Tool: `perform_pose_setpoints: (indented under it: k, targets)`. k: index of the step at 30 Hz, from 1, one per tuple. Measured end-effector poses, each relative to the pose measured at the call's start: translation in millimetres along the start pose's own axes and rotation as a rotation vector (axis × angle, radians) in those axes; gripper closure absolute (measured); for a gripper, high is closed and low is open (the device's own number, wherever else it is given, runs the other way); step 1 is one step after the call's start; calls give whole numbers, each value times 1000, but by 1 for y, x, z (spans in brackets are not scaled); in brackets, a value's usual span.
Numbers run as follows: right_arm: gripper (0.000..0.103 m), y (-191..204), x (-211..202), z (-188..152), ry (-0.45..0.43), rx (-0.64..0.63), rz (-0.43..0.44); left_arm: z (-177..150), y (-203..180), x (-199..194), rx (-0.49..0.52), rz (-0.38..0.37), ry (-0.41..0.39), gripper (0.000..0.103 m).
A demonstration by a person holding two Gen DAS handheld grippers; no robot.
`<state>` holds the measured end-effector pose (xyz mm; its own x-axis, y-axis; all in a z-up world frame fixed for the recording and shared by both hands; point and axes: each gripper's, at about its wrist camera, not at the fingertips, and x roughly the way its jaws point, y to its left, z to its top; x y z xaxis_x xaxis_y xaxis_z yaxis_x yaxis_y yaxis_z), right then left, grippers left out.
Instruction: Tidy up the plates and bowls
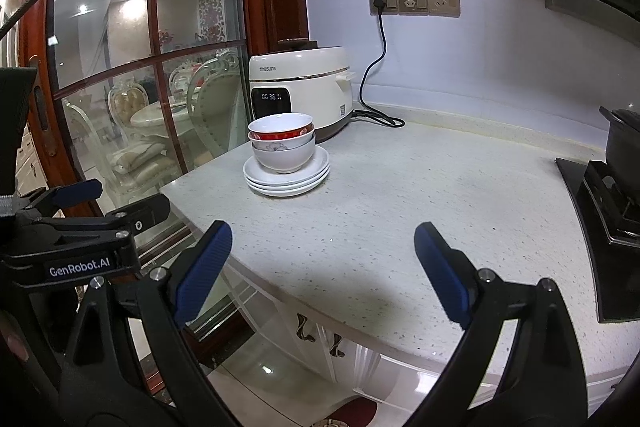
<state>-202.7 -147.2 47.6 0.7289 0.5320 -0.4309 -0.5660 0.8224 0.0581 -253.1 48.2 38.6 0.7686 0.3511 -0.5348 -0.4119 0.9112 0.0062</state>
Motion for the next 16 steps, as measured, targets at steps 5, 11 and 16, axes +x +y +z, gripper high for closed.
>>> perform_pose_setpoints:
  k: [5,11,16]
  targets:
    - [9,2,3,0,8,-3,2,0,3,2,13,7,1,0]
    - [9,7,8,1,14,-14,11,0,8,6,25,3,16,0]
    - [9,10,10,1,15,-13,7,0,15,9,24,5,14,0]
